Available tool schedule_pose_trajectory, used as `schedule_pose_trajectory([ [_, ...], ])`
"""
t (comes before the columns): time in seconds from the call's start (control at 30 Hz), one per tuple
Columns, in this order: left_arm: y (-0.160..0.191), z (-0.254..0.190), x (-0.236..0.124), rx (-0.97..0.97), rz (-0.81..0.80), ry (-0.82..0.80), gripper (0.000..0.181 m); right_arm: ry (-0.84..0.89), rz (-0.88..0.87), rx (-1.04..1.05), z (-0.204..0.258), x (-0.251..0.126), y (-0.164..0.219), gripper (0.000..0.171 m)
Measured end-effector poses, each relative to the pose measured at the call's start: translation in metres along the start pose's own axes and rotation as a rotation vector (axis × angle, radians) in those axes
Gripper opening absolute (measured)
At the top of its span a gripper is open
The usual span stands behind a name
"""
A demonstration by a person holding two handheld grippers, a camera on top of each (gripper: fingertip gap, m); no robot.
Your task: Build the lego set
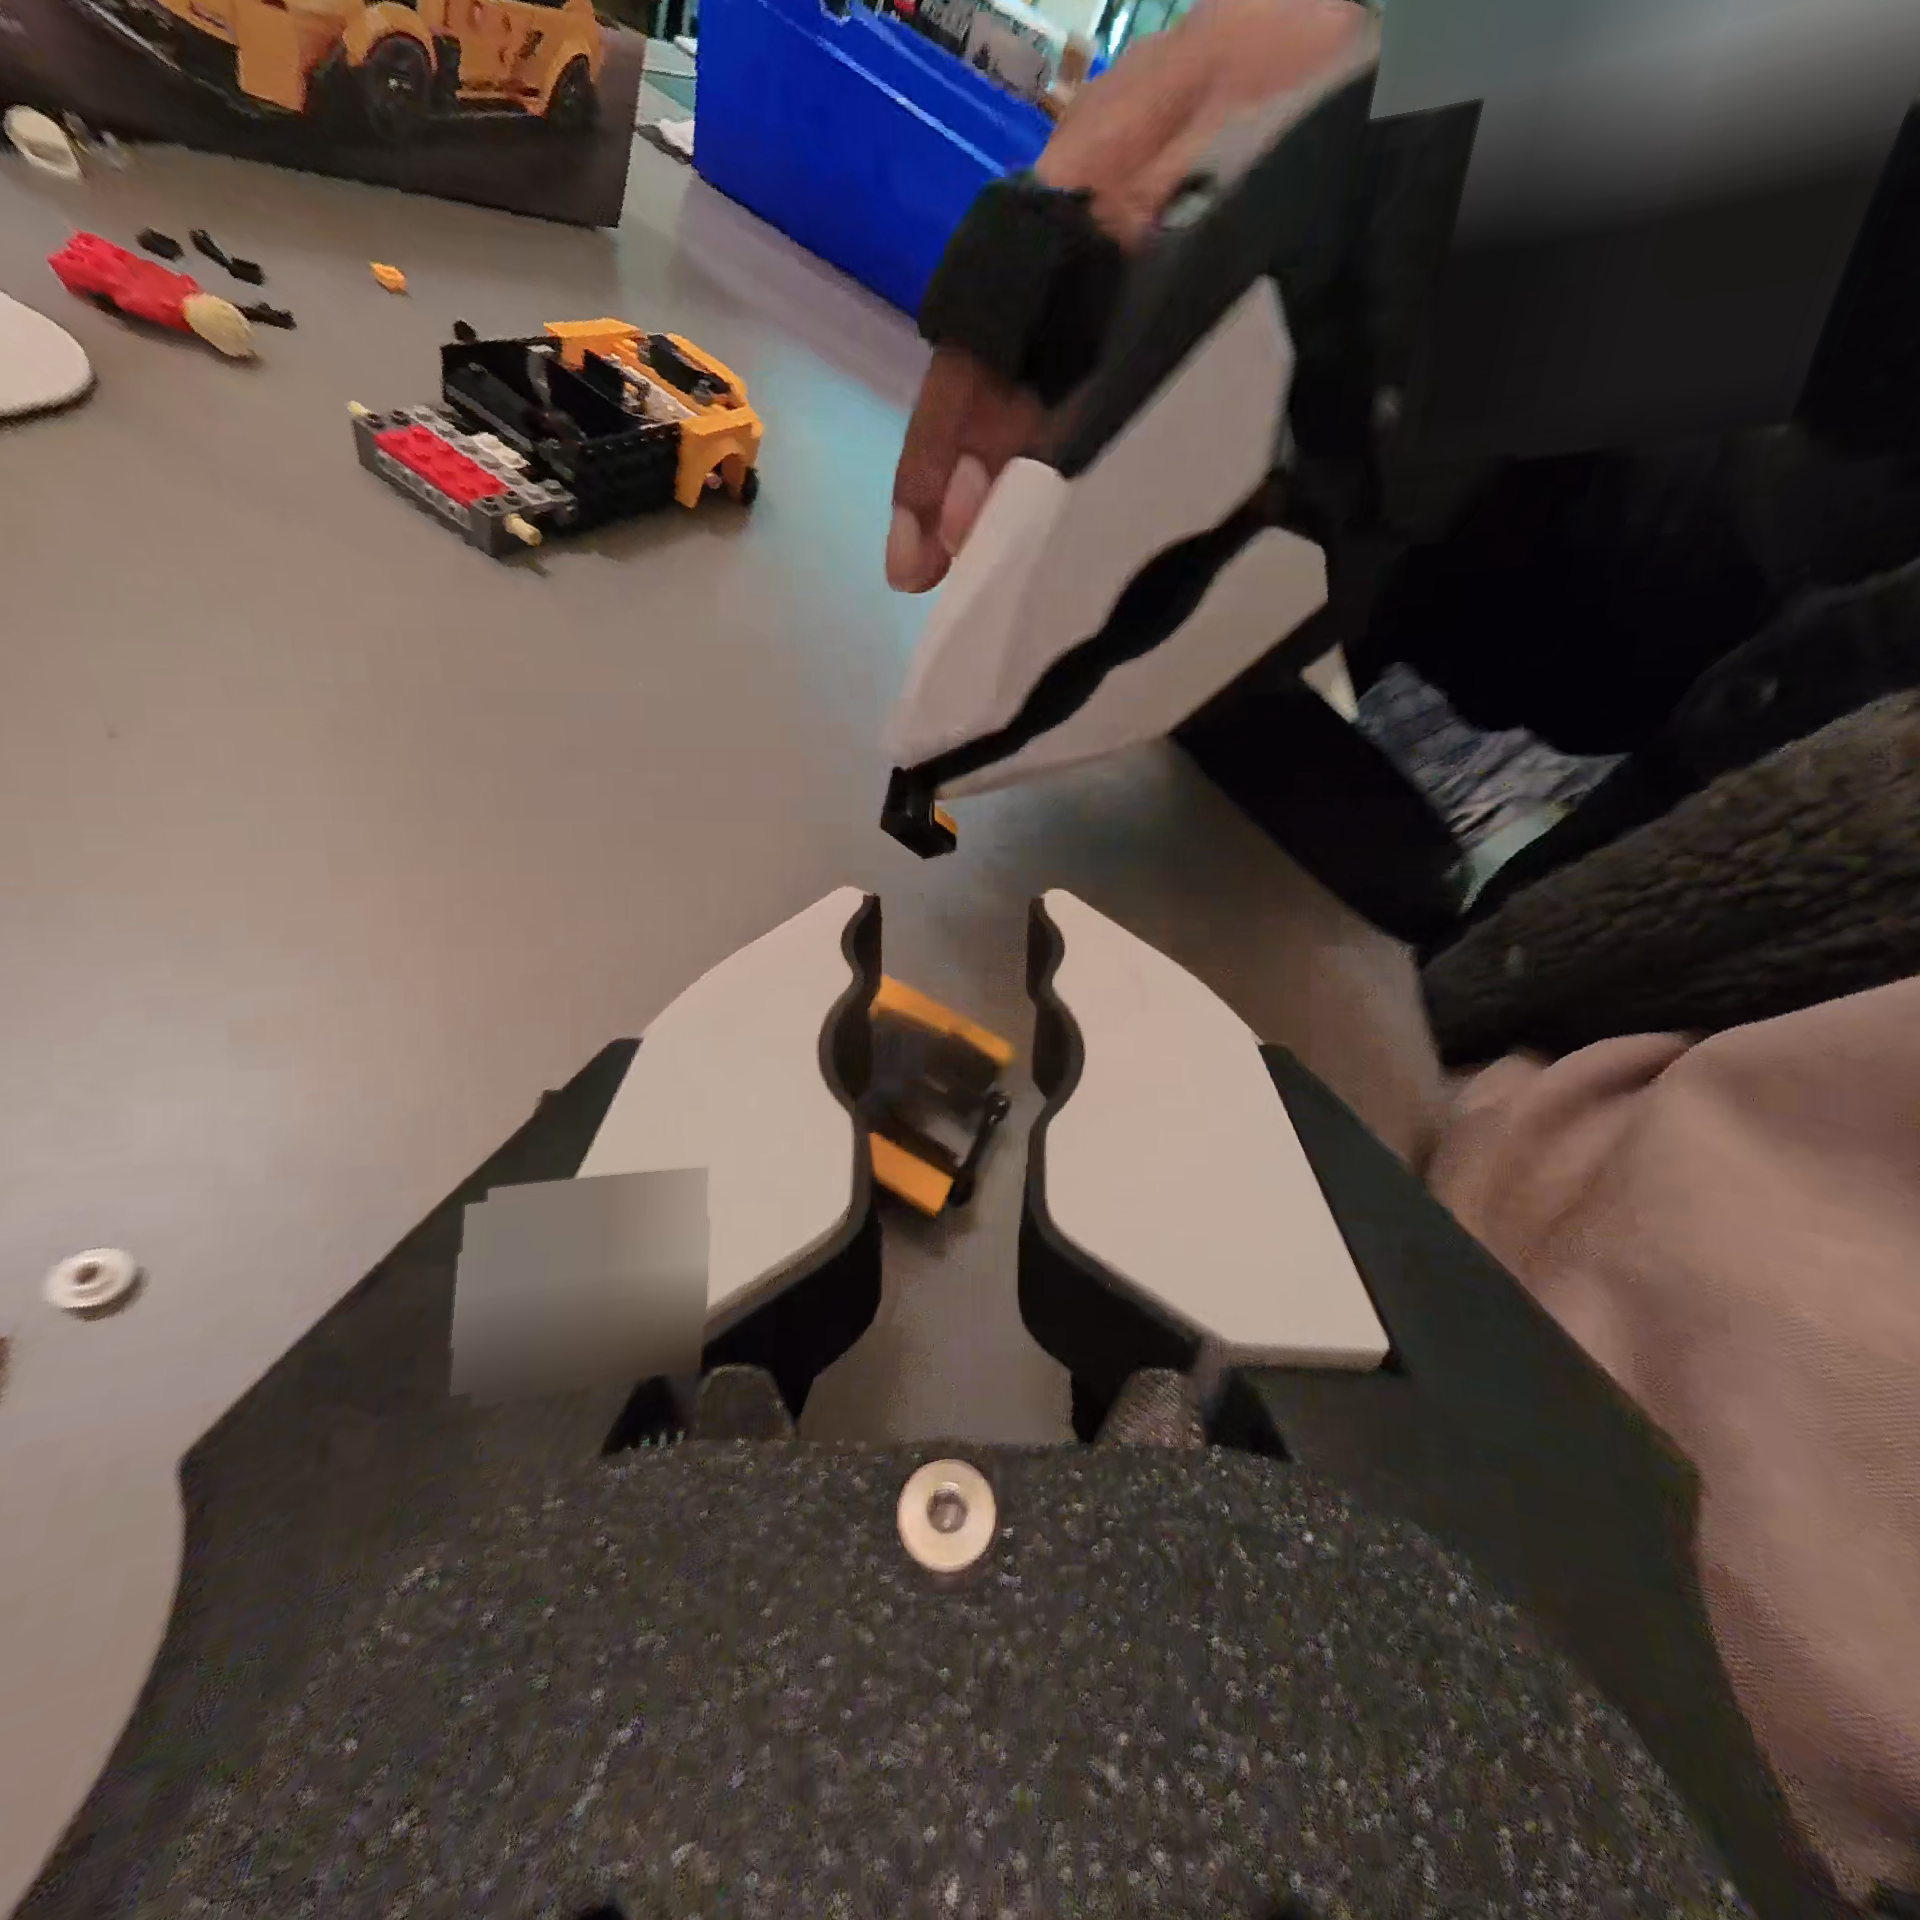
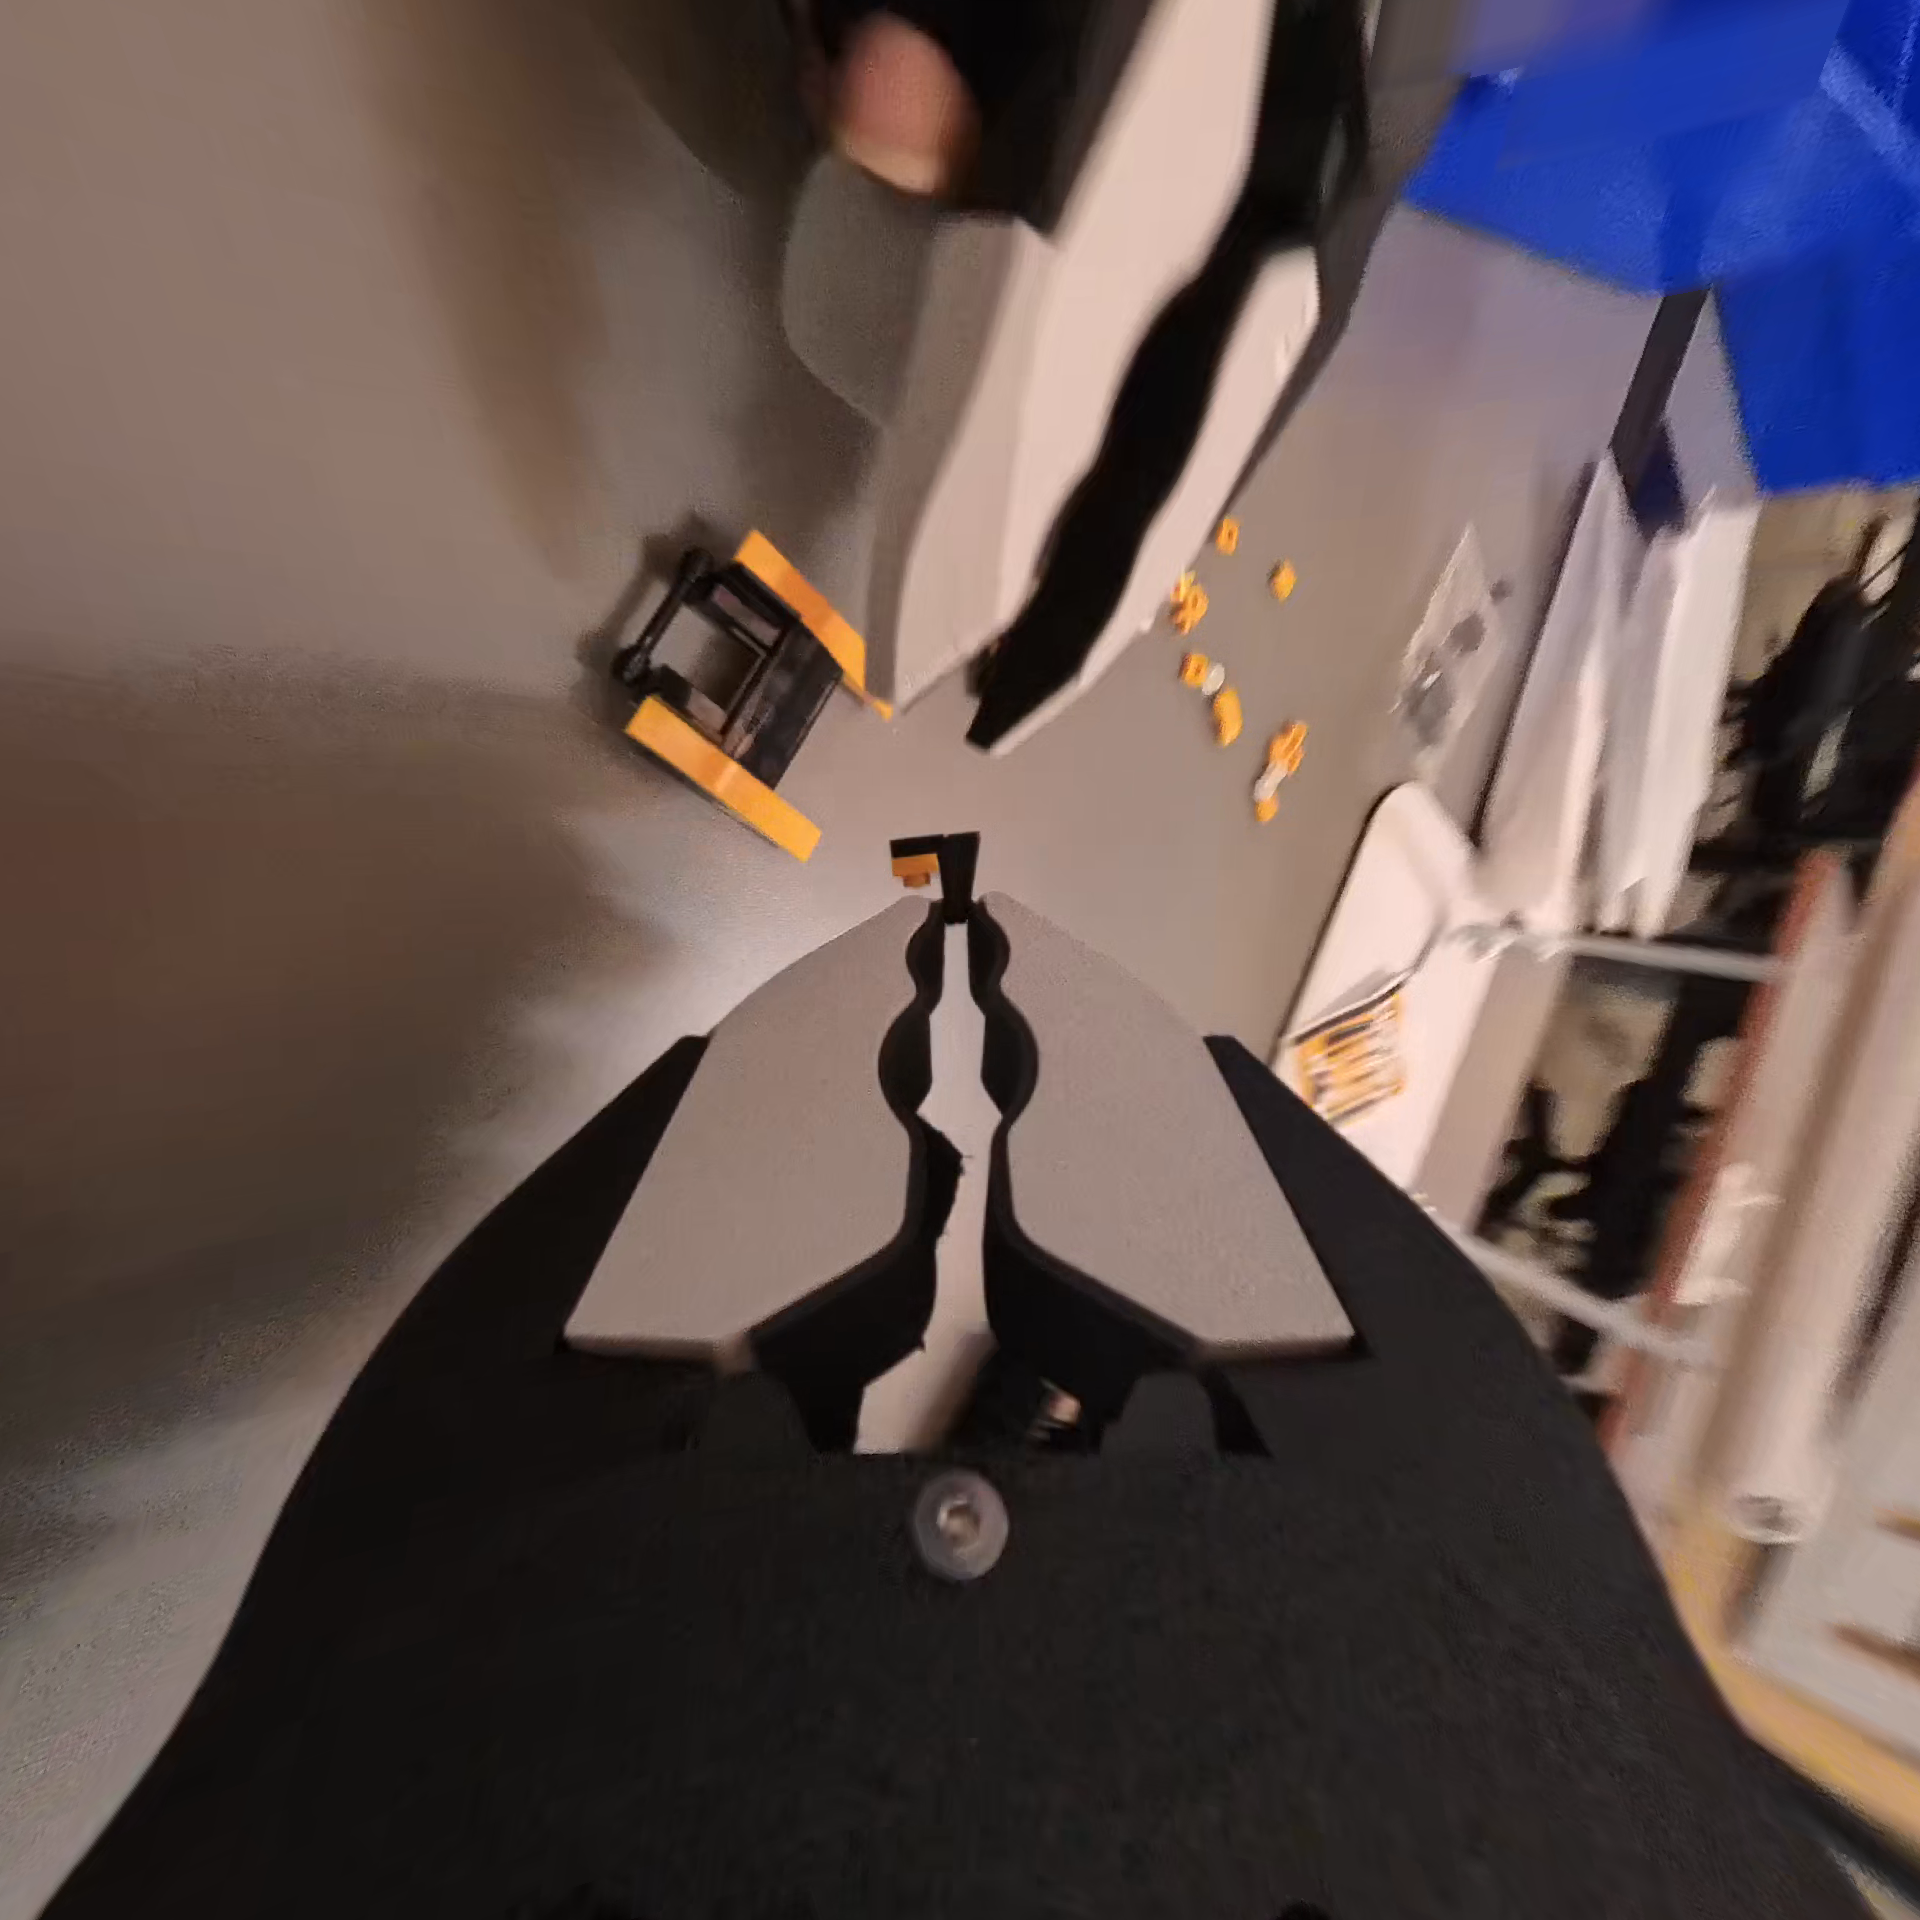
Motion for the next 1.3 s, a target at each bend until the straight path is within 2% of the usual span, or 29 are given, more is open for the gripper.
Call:
schedule_pose_trajectory([
  [0.1,-0.001,-0.003,0.001,-0.099,-0.001,0.053,0.032,0.018,0.027,-0.187,-0.007,-0.006,-0.019,0.004],
  [0.23,0.001,-0.010,0.002,-0.121,0.022,0.092,0.029,0.014,0.044,-0.296,-0.009,-0.008,-0.034,0.004],
  [0.4,0.007,-0.020,0.003,-0.086,0.074,0.114,0.009,0.010,0.075,-0.361,-0.008,-0.009,-0.042,0.004],
  [0.57,0.007,-0.025,0.002,-0.079,0.083,0.136,0.008,0.019,0.083,-0.370,-0.008,-0.012,-0.044,0.004],
  [0.83,-0.007,-0.027,-0.007,-0.105,-0.022,0.197,0.008,0.144,-0.018,-0.130,-0.025,-0.023,-0.039,0.006],
  [1.13,-0.029,-0.024,-0.020,-0.158,-0.221,0.268,0.008,0.374,-0.291,0.419,-0.035,-0.038,-0.019,0.012],
  [1.3,-0.033,-0.021,-0.023,-0.169,-0.271,0.278,0.008,0.435,-0.354,0.487,-0.035,-0.026,-0.029,0.011],
])
Point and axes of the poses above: each gripper's, where its closed fingertips meet, x out along the fingers, y out of its underside, z = x × y across the jaws, the point moved 3 cm from there along -x, back along the fingers, and after that the axes turned 15 degrees about -x, right-handed, at the moved point
